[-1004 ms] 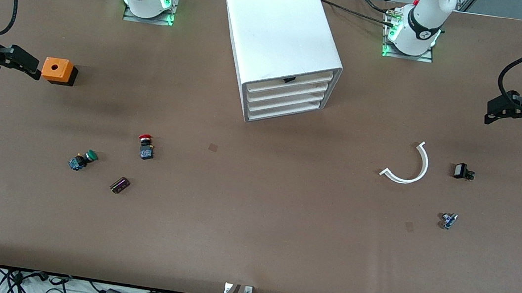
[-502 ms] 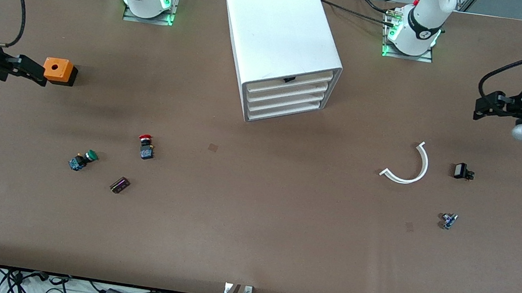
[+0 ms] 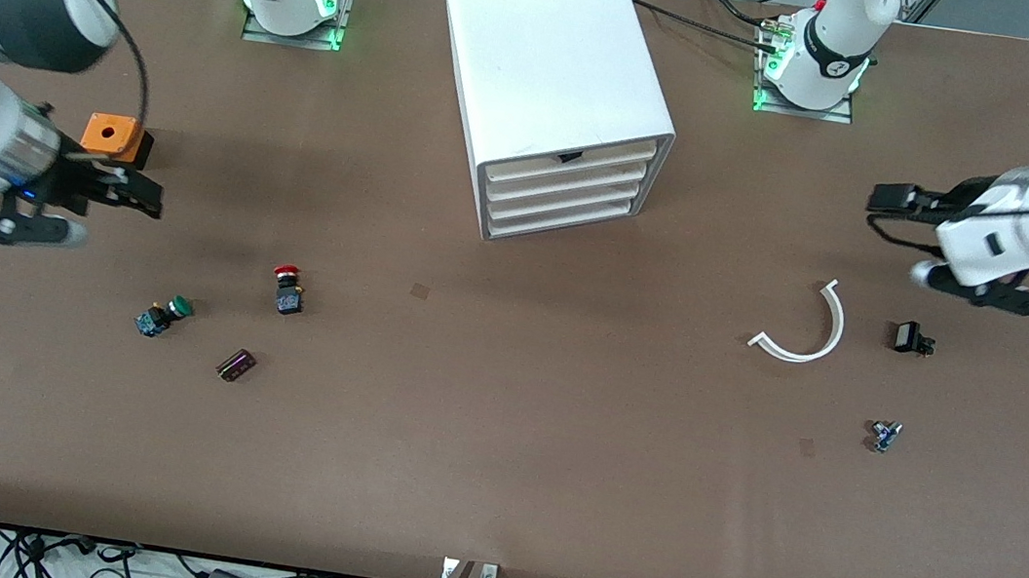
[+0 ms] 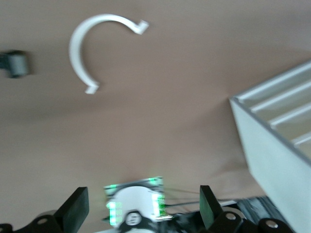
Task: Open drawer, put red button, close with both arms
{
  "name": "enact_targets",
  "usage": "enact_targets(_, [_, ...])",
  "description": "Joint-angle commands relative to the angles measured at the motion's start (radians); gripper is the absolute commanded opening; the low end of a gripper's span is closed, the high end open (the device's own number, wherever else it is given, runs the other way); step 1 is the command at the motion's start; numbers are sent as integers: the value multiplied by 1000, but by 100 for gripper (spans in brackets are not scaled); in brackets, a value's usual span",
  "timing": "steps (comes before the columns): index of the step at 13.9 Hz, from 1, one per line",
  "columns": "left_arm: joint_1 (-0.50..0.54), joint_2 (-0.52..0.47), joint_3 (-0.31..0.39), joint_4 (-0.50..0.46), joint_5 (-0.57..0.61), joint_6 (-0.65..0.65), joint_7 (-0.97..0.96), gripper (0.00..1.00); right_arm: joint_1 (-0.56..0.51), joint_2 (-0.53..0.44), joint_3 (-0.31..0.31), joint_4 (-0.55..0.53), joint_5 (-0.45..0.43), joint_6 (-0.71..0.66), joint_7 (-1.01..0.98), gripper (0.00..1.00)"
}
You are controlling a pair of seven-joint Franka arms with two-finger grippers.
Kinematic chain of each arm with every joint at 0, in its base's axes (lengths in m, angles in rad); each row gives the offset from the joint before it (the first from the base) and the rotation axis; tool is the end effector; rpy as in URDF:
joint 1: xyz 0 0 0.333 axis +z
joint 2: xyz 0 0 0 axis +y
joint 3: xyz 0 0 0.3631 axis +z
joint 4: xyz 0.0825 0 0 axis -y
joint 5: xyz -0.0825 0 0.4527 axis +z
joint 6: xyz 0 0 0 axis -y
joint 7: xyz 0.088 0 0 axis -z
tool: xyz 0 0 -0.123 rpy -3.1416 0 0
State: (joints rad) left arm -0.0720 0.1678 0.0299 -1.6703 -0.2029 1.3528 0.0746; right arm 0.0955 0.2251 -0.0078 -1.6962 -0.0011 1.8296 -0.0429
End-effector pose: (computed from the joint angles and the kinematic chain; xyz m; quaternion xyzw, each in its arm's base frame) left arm 0.6198 -0.0552 0.4900 0.9645 -0.0534 -0.2374 0.1027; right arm 0.6887 0.0608 0.4600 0.9968 0.0654 -0.0458 0.0024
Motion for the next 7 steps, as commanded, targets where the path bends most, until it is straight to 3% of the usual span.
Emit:
enact_targets(1, [12,129,1,17,-247,-9,34,100,70,104,-1,41,15,57,15,100])
enact_targets(3, [11,182,1,-31,-405,69,149,100,105,184,0,76,16,66,3,100])
enact_targets(7, [-8,219,1,-239,-767,253,578,100,144,285,2,92,16,95,0,100])
